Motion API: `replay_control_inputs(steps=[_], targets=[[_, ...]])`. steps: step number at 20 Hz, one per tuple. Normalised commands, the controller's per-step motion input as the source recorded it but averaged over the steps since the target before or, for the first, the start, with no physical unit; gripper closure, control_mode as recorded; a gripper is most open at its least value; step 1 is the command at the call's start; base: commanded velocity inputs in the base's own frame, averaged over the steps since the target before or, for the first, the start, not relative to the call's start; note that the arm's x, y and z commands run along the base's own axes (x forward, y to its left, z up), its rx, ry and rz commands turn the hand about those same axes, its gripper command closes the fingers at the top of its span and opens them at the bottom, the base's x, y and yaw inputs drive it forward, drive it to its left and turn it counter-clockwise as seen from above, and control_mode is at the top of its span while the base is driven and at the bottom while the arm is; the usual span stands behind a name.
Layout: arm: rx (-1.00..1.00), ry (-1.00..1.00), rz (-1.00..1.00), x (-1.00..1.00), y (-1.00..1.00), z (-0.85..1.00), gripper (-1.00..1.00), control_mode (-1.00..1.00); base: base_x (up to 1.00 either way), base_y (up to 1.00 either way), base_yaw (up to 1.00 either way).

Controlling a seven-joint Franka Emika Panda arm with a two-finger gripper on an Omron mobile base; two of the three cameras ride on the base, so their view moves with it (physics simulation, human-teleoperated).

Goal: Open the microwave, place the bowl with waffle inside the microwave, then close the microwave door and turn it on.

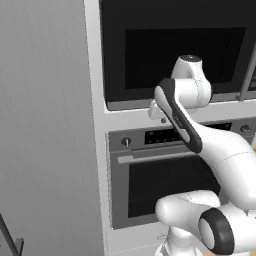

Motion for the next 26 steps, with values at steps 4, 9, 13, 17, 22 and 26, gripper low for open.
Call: replay_control_inputs(steps=[4, 9, 13, 17, 22, 26], targets=[[0.00, 0.00, -0.01, -0.20, -0.03, -0.01, -1.00, -1.00, 0.00, 0.00, 0.00], [0.00, -0.10, -0.03, -0.62, -0.14, 0.00, -1.00, -1.00, 0.00, 0.00, 0.00], [0.13, -0.41, -0.08, -0.99, -0.74, 0.13, -1.00, -1.00, 0.00, 0.00, 0.00], [0.05, -0.61, -0.05, -0.86, -0.88, 0.49, -1.00, -1.00, 0.00, 0.00, 0.00], [0.00, -0.75, 0.00, -0.78, -1.00, 0.59, -1.00, -1.00, 0.00, 0.00, 0.00], [0.00, -0.90, 0.00, -0.68, -1.00, 0.48, -1.00, -1.00, 0.00, 0.00, 0.00]])
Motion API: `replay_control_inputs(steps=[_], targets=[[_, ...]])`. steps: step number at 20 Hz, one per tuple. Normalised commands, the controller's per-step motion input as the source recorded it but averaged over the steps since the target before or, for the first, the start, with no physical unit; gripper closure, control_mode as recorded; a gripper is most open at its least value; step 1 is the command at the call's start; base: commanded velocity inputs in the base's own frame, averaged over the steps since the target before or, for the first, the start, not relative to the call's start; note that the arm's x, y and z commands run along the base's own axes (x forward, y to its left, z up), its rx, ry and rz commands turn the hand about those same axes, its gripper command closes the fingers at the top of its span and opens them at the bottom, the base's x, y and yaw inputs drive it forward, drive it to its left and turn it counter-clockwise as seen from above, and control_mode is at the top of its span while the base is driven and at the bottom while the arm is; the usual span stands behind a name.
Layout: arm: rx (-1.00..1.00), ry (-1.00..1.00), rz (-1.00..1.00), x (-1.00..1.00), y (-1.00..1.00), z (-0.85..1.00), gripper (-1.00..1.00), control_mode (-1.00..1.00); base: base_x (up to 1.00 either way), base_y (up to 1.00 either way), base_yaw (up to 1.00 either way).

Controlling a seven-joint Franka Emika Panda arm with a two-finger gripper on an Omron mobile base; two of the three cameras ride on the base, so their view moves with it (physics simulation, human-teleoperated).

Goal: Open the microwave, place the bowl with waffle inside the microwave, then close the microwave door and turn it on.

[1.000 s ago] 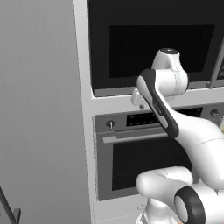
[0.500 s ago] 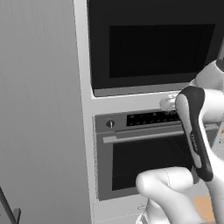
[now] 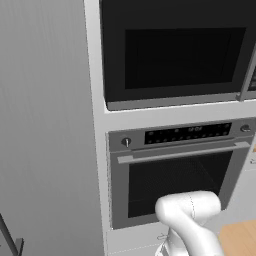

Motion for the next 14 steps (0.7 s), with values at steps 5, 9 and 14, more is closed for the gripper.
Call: replay_control_inputs(steps=[5, 9, 14], targets=[[0.23, -0.76, -0.05, 0.16, -0.85, 0.42, -1.00, -1.00, 0.00, 0.00, 0.00], [0.24, -0.67, -0.02, 0.56, -0.50, 0.52, -1.00, -1.00, 0.00, 0.00, 0.00], [0.15, -0.35, -0.02, 0.95, 0.02, 0.18, -1.00, -1.00, 0.00, 0.00, 0.00]])
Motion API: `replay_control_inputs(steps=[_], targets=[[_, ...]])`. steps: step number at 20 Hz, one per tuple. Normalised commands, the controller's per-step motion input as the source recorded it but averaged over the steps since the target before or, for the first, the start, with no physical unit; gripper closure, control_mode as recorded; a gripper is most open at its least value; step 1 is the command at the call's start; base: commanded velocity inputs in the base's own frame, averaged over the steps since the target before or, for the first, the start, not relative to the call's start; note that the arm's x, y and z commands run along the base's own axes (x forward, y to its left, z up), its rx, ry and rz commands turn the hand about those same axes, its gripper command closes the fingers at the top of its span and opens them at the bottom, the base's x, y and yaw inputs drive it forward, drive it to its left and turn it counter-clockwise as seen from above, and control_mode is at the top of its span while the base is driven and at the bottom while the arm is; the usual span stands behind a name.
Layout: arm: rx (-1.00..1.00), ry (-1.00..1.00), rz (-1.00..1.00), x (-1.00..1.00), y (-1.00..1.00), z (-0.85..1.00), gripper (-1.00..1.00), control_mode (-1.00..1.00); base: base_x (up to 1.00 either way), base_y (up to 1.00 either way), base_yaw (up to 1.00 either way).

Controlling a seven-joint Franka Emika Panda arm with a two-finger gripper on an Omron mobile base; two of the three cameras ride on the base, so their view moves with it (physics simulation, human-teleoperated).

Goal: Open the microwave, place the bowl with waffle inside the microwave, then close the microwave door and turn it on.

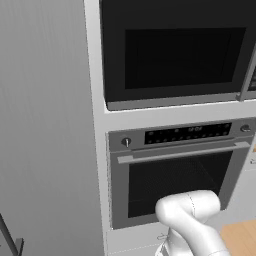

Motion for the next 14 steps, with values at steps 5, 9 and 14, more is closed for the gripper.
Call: replay_control_inputs(steps=[5, 9, 14], targets=[[0.07, -0.14, 0.00, 0.97, 0.15, 0.00, -1.00, -1.00, 0.00, 0.00, 0.00], [0.00, 0.01, 0.00, 0.69, 0.00, 0.00, -1.00, -1.00, 0.00, 0.00, 0.00], [0.00, 0.01, 0.00, 0.16, 0.00, 0.00, -1.00, -1.00, 0.00, 0.00, 0.00]])
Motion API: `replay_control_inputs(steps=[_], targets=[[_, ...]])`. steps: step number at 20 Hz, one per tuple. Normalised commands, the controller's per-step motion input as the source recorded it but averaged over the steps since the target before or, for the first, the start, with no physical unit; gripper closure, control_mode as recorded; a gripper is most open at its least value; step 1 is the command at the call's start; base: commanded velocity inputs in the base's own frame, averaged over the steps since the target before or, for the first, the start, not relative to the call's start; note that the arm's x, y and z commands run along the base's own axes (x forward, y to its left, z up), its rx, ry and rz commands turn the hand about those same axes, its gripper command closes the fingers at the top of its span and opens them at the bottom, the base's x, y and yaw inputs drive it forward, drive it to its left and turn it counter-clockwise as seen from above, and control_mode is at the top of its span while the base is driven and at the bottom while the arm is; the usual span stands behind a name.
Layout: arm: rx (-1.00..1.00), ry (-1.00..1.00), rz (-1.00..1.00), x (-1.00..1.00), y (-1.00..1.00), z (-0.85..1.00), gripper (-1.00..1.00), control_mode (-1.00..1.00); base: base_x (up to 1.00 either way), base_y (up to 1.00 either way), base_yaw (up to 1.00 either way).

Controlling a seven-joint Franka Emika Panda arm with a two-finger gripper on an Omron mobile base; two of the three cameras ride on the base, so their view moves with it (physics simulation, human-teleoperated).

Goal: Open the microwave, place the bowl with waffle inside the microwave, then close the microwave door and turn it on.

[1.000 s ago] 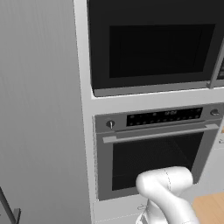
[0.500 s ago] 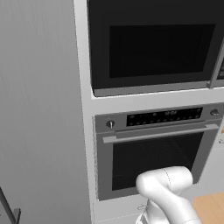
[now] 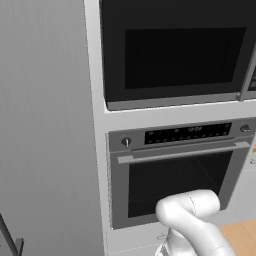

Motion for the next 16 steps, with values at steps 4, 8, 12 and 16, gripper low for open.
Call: replay_control_inputs(steps=[4, 8, 12, 16], targets=[[0.00, 0.00, 0.00, 0.25, 0.00, 0.00, -1.00, -1.00, 0.00, 0.00, 0.00], [0.00, 0.05, 0.00, 0.51, -0.03, 0.00, -1.00, -1.00, 0.00, 0.00, 0.00], [0.01, 0.07, 0.00, 0.53, -0.25, 0.00, -1.00, -1.00, 0.00, 0.00, 0.00], [0.01, 0.05, 0.00, 0.49, -0.31, 0.00, -1.00, -1.00, 0.00, 0.00, 0.00]])
